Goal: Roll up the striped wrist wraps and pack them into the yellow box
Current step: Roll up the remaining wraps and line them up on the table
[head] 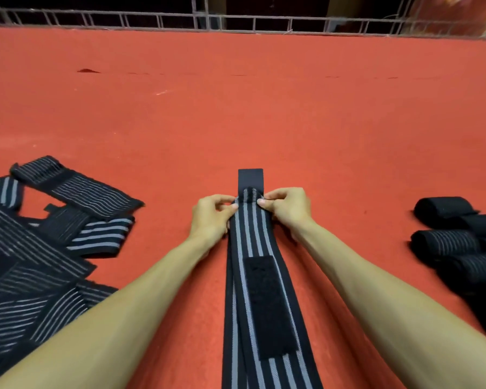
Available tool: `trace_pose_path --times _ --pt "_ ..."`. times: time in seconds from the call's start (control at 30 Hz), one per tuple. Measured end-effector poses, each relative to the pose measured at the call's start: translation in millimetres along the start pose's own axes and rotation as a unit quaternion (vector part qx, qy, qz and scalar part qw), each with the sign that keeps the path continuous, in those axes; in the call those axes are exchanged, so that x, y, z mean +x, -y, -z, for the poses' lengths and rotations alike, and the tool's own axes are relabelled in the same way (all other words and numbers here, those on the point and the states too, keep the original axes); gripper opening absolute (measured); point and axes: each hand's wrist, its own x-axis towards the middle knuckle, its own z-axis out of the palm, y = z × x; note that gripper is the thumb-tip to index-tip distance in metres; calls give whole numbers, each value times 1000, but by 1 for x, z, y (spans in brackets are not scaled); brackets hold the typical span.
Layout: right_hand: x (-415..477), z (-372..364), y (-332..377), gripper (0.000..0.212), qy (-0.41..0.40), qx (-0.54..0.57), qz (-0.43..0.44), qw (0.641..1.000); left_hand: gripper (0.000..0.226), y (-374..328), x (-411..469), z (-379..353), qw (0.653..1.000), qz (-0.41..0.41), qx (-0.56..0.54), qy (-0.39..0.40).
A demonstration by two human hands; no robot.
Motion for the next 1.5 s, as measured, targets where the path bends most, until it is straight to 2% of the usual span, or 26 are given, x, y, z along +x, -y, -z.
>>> trace_pose_path --times 0.1,0.23,0.53,0.7,0.87,0.97,1.1,1.23,1.37,1.43,1.5 --pt "7 -2 -2 11 0 -53 40 998 20 0 11 -3 993 -47 103 -31" --pt "14 -4 -13 18 -6 -94 79 992 25 7 19 -15 983 -86 157 -38" --pt "17 -7 -16 22 -26 -118 94 988 25 19 31 -18 981 -67 180 -34" --pt "21 -3 -12 22 34 -165 84 982 20 14 30 -17 981 -29 189 -20" --pt "9 3 -8 11 53 -103 71 991 14 6 20 -8 986 -49 158 26" --pt "0 12 -1 18 84 -53 72 992 8 -3 7 1 987 -69 133 50" --pt "-17 29 15 23 98 -9 79 992 16 -23 -11 14 990 -93 88 64" --pt "-46 53 48 22 99 40 118 987 12 -59 -43 29 991 -70 -30 106" --pt "-89 80 89 7 149 108 130 974 33 -104 -79 48 990 -104 -65 73" --pt "-111 97 107 20 170 126 134 968 32 -130 -101 60 986 -141 -65 60" --pt "-128 112 122 22 179 137 140 964 32 -151 -119 69 983 -153 -75 73"
